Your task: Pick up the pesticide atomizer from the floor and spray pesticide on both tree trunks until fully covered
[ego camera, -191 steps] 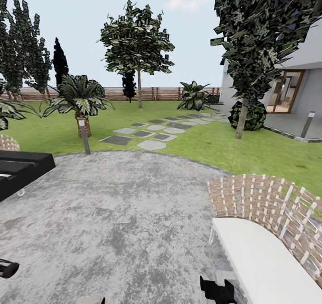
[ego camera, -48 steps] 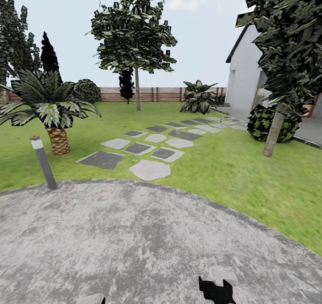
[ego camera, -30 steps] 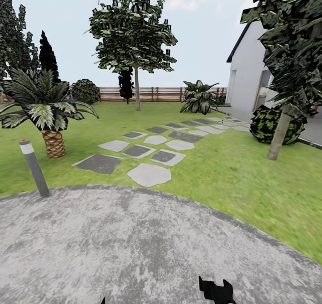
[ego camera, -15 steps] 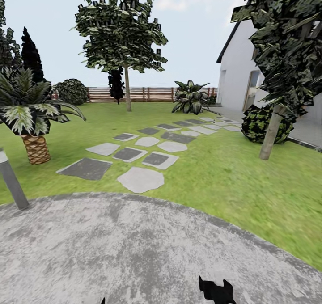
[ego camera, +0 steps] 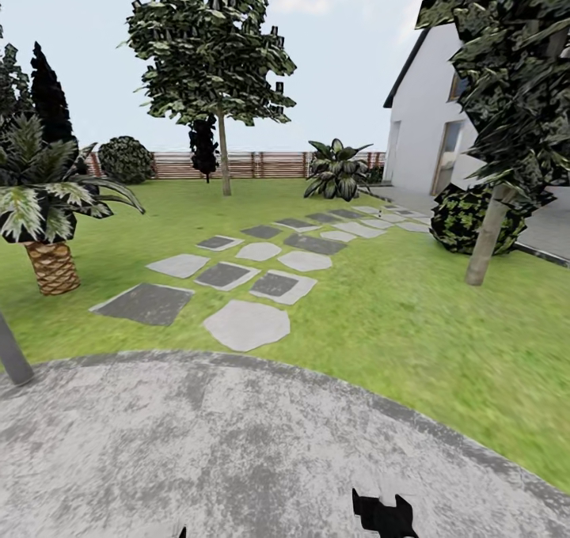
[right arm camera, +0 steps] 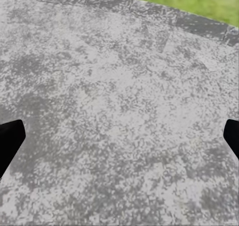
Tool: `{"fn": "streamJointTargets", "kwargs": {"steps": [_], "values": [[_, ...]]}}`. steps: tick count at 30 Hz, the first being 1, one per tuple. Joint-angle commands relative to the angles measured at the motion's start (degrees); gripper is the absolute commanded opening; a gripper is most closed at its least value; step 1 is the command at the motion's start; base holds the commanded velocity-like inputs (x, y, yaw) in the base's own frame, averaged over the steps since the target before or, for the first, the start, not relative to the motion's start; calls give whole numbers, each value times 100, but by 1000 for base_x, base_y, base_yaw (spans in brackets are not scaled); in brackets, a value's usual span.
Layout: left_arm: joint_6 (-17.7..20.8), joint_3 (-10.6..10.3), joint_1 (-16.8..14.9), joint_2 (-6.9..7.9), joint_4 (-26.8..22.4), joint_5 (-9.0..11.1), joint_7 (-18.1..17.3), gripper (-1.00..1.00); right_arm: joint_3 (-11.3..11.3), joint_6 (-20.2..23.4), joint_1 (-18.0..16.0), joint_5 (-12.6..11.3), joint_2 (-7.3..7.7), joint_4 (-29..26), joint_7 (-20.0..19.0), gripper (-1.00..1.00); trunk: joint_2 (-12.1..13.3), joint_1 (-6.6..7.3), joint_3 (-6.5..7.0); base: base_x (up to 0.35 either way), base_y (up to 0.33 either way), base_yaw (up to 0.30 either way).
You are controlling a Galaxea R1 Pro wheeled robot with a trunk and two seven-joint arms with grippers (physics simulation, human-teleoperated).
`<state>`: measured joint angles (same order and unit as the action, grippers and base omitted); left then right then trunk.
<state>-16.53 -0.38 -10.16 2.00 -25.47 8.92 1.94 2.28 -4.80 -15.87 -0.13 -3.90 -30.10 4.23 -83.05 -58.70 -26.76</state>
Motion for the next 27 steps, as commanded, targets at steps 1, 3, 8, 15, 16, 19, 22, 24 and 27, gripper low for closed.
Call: {"fn": "streamJointTargets", "kwargs": {"steps": [1, 3, 8, 15, 16, 19, 22, 24, 27], "values": [[-17, -15, -3, 2, 3, 41, 8, 100, 20, -21, -4, -3, -5, 4, -1, 100, -3, -3, -11, 333, 0, 0], [-17, -15, -3, 2, 4, 41, 8, 100, 20, -21, -4, -3, -5, 4, -1, 100, -3, -3, -17, 333, 0, 0], [-17, -15, -3, 2, 2, 40, 8, 100, 21, -19, -4, -4, -10, 4, 0, 100, -3, -3, -23, 334, 0, -38], [-17, -15, -3, 2, 5, 41, 8, 100, 26, -20, -4, -4, -6, 4, -1, 100, -3, -3, -25, 334, 0, -208], [-17, -15, -3, 2, 6, 41, 8, 100, 27, -20, -4, -4, -6, 4, 2, 100, -3, -3, -25, 333, 0, -132], [-17, -15, -3, 2, 5, 40, 8, 100, 27, -21, -4, -4, -6, 4, 5, 100, -3, -3, -27, 333, 0, -81], [-17, -15, -3, -1, 6, 42, 8, 100, 27, -21, -4, -4, -5, 4, 7, 100, -3, -3, -39, 333, 0, -31], [-17, -15, -3, 1, 6, 41, 8, 100, 27, -21, -4, -4, -5, 3, 7, 100, -3, -3, -46, 333, 0, -13], [-17, -15, -3, 2, 6, 40, 8, 100, 24, -21, -4, -4, -5, 0, 7, 100, -3, -3, -51, 333, 0, -20]]}}
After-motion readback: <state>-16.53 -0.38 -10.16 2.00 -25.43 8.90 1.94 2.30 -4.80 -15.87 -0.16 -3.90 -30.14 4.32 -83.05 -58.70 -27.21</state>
